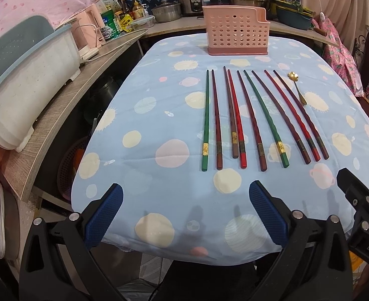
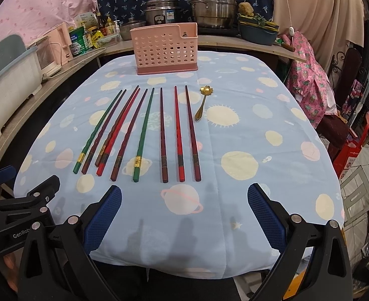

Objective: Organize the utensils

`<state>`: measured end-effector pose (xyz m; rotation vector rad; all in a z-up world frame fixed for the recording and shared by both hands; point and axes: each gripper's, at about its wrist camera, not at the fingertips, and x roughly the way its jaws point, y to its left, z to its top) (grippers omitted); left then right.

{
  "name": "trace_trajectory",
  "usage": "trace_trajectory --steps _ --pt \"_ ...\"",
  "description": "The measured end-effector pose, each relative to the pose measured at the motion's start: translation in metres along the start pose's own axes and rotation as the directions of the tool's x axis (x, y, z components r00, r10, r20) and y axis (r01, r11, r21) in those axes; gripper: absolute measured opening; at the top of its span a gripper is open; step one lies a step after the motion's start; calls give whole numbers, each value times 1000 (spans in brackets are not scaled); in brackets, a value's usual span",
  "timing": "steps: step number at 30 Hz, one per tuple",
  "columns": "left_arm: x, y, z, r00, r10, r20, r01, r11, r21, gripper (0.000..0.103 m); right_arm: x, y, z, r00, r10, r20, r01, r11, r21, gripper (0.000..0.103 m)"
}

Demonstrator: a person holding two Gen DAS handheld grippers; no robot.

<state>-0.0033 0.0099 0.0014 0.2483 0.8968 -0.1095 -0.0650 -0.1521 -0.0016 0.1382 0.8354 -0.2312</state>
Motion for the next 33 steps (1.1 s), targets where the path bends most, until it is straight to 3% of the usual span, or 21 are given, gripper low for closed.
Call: trace_trajectory --steps 33 --pt "16 5 4 999 -25 -40 24 999 -26 96 11 -4 1 1000 -10 -29 10 1000 13 96"
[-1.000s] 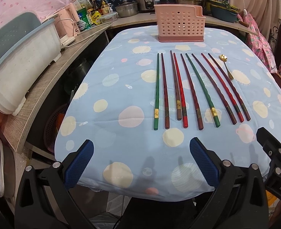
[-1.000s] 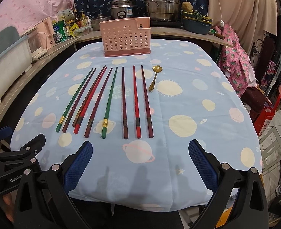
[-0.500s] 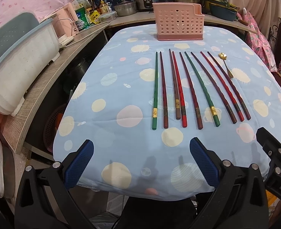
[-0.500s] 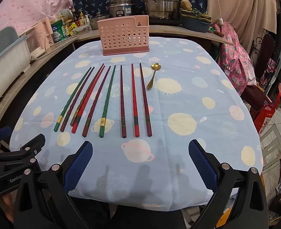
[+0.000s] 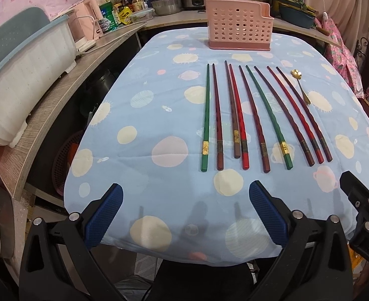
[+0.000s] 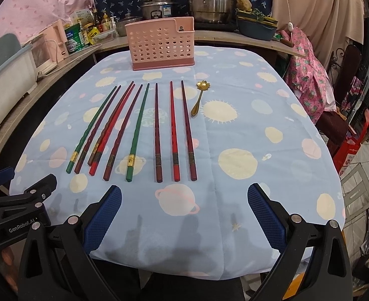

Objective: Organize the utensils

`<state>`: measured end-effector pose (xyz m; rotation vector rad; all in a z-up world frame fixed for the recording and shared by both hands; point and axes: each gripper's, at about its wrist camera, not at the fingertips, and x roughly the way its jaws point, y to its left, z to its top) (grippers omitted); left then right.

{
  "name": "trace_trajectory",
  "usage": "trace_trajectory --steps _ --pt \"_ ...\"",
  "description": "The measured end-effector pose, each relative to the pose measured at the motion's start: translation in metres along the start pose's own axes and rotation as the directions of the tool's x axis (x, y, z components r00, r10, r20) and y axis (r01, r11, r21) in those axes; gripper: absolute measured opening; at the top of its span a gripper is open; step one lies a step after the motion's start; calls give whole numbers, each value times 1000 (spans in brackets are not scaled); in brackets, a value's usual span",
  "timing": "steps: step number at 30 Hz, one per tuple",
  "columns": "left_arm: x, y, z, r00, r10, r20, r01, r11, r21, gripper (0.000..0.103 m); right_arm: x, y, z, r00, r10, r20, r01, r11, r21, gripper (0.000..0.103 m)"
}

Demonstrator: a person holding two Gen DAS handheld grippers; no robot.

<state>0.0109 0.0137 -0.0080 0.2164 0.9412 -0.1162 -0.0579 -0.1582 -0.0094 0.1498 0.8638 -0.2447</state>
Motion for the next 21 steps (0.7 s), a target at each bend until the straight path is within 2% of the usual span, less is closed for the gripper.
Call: trace_trajectory --steps 7,13,16,21 --pt "21 18 7 1000 -19 -20 18 998 -54 96 8 -3 3 1000 -4 -17 4 1000 9 96" --pt "38 20 17 999 -34 -35 32 998 -58 93 16 -5 8 999 -6 -31 7 1000 12 96" --pt "48 18 23 998 -38 -48 36 998 -50 88 21 -6 12 999 -6 -36 6 1000 15 96" --pt "64 17 28 995 -48 -83 44 998 -49 71 30 -8 18 999 -7 -50 8 1000 19 96"
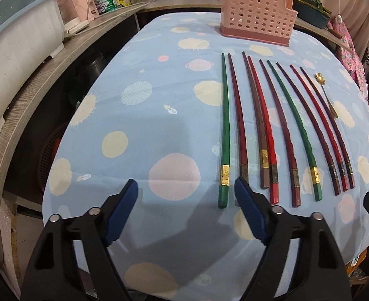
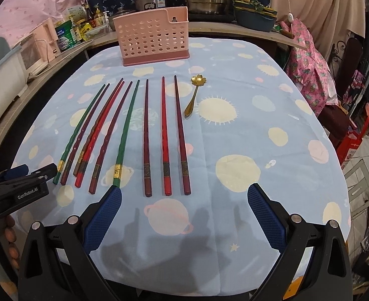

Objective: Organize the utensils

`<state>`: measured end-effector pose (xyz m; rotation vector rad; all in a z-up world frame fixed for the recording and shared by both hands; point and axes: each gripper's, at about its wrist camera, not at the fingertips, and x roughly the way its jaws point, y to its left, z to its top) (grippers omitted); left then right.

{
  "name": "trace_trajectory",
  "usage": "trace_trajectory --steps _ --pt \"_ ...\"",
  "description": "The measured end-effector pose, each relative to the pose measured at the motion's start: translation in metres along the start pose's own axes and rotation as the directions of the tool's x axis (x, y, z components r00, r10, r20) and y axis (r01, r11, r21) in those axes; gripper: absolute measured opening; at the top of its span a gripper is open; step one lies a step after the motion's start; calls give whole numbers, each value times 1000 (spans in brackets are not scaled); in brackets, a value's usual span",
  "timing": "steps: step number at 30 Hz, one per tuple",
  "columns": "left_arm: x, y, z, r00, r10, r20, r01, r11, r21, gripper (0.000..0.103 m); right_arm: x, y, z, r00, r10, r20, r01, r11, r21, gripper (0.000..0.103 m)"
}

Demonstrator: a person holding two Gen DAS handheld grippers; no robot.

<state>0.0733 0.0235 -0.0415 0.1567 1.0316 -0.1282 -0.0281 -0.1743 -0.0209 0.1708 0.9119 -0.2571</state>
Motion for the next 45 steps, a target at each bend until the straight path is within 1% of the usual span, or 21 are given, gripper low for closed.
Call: trace_trajectory --steps 1,2,6,7,8,11,13,14,15,17,18,20,23,25,26,30,31,33,36,40,45 --pt "3 0 0 1000 -6 -11 6 1000 0 67 2 0 1 1000 0 -2 0 1000 0 96" --pt "5 0 1 1000 -10 -17 10 1000 0 66 3 0 3 1000 0 -4 0 1000 0 96" --pt "9 -1 3 999 -28 -25 28 1000 4 63 9 0 9 1000 0 -8 0 1000 -1 96" --pt "10 -2 3 999 -31 -30 31 999 6 59 11 -1 10 1000 0 -10 0 1000 -1 96" --pt "13 -2 3 998 -36 -42 36 999 7 57 12 -1 11 1000 0 -11 0 1000 0 96" --pt "13 -2 3 998 -40 -37 40 999 6 55 16 -3 16 1000 -4 -10 4 1000 2 96" --pt "13 -3 5 998 -43 -35 44 999 9 48 20 -5 21 1000 -5 -6 5 1000 7 96" --pt "13 -3 5 999 -41 -35 42 999 9 41 22 -7 24 1000 -7 -6 7 1000 10 96" --pt "13 -3 7 999 -40 -35 41 999 9 38 25 -9 27 1000 -6 -6 6 1000 12 96" --pt "14 -1 10 999 -35 -38 35 999 4 28 31 -14 36 1000 -11 3 11 1000 23 96" --pt "14 -1 11 999 -32 -39 32 999 1 24 34 -16 40 1000 -14 8 14 1000 27 93" --pt "16 0 12 999 -28 -42 28 1000 1 23 43 -20 51 1000 -12 11 11 999 37 87" --pt "16 -2 13 999 -16 -43 16 1000 9 23 59 -26 66 1000 -3 3 3 998 58 73" --pt "17 -4 13 999 -8 -43 9 1000 13 23 69 -30 75 1000 17 -6 -16 997 80 65" --pt "17 -4 14 999 -7 -44 8 1000 12 22 74 -31 80 1000 27 -9 -26 996 89 59" --pt "17 -6 14 999 -2 -45 3 1000 15 21 94 -30 96 999 34 -18 -32 995 95 47" --pt "17 -7 14 999 0 -44 0 1000 17 21 98 -30 99 999 33 -24 -31 995 94 46" --pt "17 -7 14 999 4 -43 -3 1000 19 21 107 -29 102 998 46 -40 -42 994 100 37" --pt "17 -7 14 999 2 -45 -1 1000 14 21 115 -28 101 997 57 -58 -51 994 102 34" --pt "17 -7 15 999 1 -45 -1 1000 13 21 114 -26 96 998 44 -48 -40 996 79 31" --pt "17 -7 15 999 -4 -44 4 1000 6 21 110 -32 88 998 46 -45 -43 996 81 22"
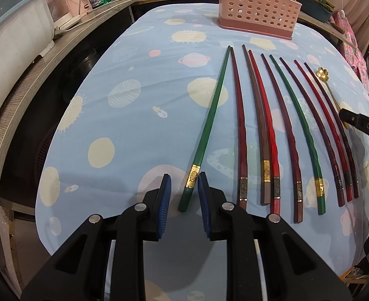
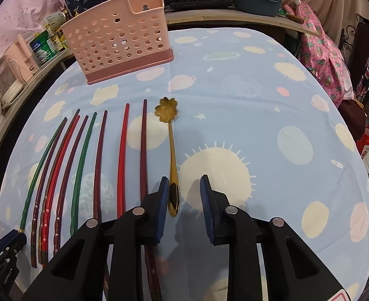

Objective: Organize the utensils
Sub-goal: 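Grasp the green chopstick with the left tool while the right tool grasps the gold spoon, then lift the green chopstick with the left tool while the right tool carries the spoon to the pink basket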

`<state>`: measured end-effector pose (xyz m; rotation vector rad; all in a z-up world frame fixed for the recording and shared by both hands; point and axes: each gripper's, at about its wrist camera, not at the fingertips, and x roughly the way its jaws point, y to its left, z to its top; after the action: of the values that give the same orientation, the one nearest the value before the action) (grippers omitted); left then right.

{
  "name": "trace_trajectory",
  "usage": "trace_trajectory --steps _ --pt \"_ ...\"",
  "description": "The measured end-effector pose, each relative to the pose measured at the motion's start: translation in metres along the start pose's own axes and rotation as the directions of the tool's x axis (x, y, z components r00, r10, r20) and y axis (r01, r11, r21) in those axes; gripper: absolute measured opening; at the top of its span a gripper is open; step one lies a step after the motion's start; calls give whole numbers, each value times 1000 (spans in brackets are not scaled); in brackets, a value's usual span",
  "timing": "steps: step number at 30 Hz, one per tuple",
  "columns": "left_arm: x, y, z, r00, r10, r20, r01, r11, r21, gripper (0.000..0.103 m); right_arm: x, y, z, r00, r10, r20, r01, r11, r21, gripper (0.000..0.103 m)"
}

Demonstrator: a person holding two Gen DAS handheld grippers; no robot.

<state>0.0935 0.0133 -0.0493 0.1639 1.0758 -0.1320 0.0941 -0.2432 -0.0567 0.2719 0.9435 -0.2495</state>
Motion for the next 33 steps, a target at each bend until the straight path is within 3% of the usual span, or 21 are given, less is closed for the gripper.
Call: trace_trajectory --steps 5,14,33 --pt "0 0 1 1000 -7 5 7 1000 -2 20 -5 -8 -6 1000 8 -8 -8 1000 13 11" --pt "-4 4 -2 999 -52 -2 52 998 -23 11 -24 -19 -17 1000 17 -5 -16 999 37 2" --pt "-9 5 -16 998 -61 5 61 998 -24 7 -32 -26 -46 1000 18 -11 -17 999 33 2"
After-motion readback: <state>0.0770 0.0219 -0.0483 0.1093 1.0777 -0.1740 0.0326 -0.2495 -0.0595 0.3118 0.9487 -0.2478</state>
